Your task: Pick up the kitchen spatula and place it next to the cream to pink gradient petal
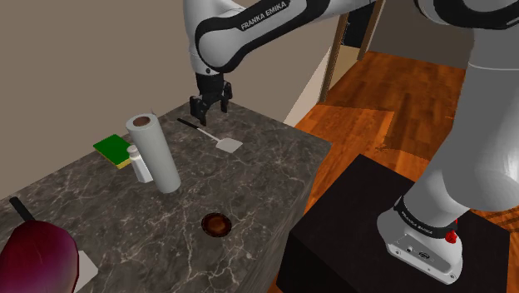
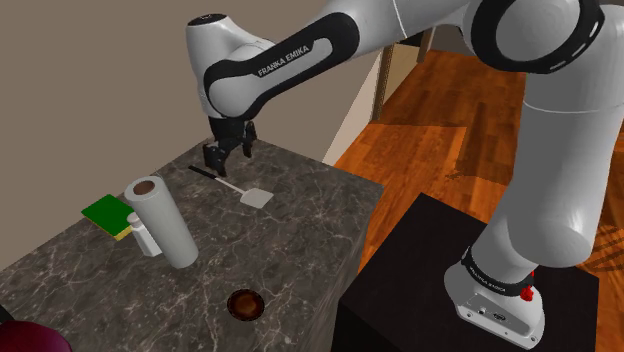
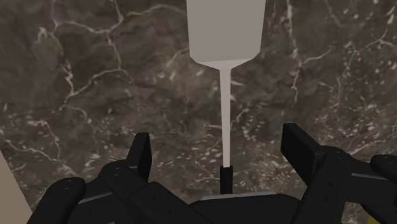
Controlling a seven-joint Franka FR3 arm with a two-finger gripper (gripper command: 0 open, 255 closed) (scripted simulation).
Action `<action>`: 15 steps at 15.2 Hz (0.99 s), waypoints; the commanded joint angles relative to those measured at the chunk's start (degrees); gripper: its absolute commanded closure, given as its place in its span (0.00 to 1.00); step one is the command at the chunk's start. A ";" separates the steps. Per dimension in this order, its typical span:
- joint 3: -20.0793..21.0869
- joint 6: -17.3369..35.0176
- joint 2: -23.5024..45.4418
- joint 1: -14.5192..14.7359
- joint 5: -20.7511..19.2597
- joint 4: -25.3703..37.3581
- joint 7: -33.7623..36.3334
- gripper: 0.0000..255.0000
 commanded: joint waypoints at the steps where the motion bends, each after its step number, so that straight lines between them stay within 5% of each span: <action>1: -0.16 -0.46 4.85 1.19 -1.39 5.42 0.84 0.00; 3: -0.33 -0.96 7.86 2.08 -2.13 8.99 1.28 0.00; 15: -0.88 3.45 10.66 2.38 -3.06 7.30 1.85 0.00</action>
